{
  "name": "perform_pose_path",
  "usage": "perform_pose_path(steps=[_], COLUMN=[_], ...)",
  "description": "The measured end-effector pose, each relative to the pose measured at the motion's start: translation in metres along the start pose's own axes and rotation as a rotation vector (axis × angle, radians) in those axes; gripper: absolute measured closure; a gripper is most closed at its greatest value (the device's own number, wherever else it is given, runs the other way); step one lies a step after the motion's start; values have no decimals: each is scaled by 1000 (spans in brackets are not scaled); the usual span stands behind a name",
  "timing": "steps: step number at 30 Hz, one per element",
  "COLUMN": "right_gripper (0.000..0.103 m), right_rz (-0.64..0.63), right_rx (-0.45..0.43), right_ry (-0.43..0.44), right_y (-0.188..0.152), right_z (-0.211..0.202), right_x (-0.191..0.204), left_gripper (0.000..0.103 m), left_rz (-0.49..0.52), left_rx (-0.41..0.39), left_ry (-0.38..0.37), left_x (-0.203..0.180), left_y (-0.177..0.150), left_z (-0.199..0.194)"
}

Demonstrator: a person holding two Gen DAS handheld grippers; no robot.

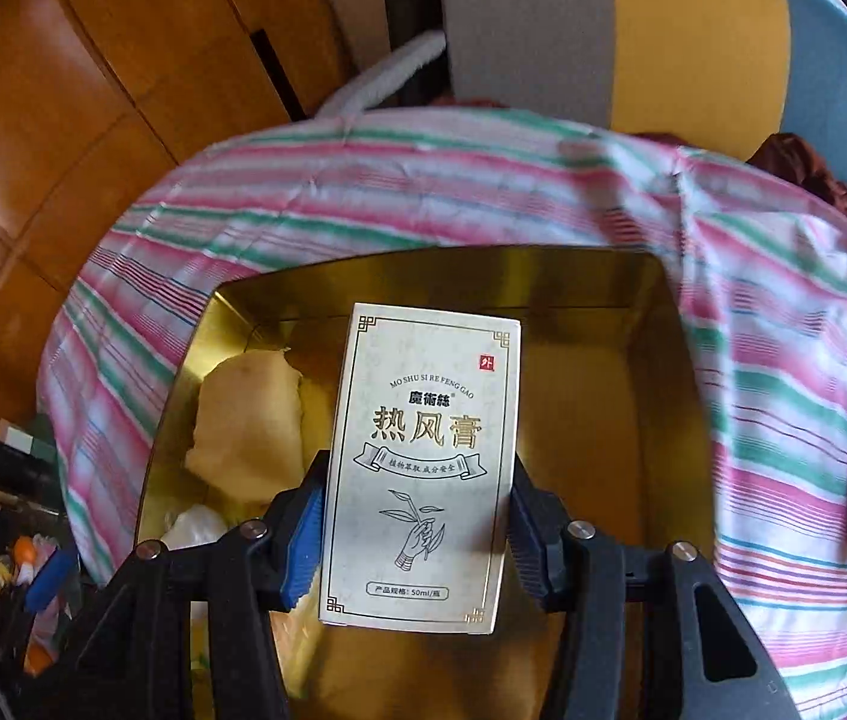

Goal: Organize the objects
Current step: 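Lower the white box into the gold tray and open the right tool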

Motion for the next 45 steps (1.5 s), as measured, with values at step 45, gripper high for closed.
perform_pose_path(steps=[45], right_gripper=[42], right_rz=[71], right_rx=[-226], right_ry=[-139], right_y=[-101], right_z=[-126], right_x=[-147], left_gripper=[37], left_rz=[108], left_rx=[-83], left_ry=[-41], left_x=[-54], left_y=[7], left_z=[-25])
Point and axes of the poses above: each gripper's, at about its wrist camera, not at the fingertips, and z roughly the way its jaws point, x to its left, y to its top, the point moved 2 cm from there along z, roughly the way its jaws point, and after that the axes turned 5 degrees about -y, right-handed, at the moved point
